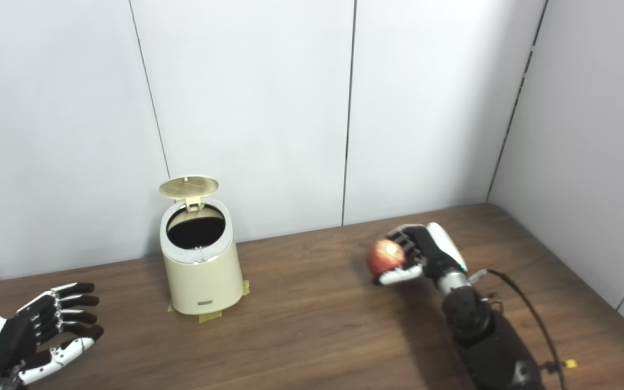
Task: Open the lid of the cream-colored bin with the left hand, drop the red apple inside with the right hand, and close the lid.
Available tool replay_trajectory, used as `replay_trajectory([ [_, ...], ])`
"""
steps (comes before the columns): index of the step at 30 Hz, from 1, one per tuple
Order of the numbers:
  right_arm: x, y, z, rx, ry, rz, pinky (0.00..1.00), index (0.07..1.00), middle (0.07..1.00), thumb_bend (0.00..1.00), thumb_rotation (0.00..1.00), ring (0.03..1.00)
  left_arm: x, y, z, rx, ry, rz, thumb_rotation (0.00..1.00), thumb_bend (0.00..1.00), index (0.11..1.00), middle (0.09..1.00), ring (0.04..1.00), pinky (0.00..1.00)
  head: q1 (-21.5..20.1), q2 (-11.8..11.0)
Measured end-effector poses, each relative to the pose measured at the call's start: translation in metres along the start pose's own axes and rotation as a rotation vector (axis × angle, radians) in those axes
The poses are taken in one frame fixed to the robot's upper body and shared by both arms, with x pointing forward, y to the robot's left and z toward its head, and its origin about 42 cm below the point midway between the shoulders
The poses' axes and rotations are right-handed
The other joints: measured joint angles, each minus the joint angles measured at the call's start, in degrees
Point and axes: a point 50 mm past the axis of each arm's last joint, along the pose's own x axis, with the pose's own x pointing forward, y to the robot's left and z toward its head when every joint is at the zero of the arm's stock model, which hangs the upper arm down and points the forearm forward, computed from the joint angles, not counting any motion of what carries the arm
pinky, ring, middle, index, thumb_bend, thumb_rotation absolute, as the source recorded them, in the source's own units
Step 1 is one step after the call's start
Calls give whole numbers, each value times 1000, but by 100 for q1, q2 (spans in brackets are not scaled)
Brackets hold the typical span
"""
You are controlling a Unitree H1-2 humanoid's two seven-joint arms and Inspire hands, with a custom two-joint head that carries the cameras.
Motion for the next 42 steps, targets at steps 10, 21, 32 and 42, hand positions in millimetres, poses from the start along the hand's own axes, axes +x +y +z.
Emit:
replay_trajectory([
  [10, 17, 6, 87, 43, -194, 8, 357, 505, 455, 529, 3, 401, 0, -6, -6, 4, 9, -8, 0, 609, 753, 690, 600, 553, 510, -105],
  [21, 10, 67, 116, 211, -182, 74, 344, 520, 435, 524, 1, 375, 1, -26, -13, -10, 6, -21, 91, 639, 757, 695, 598, 526, 1335, -185],
  [32, 23, 93, 163, 221, -203, 100, 346, 512, 437, 526, 3, 392, 3, -42, -11, -29, 6, -7, 91, 657, 751, 696, 602, 520, 1784, -220],
  [42, 29, 101, 166, 210, -195, 124, 333, 506, 434, 527, 2, 383, 4, -48, -11, -32, 11, -8, 97, 661, 756, 698, 596, 522, 1890, -220],
])
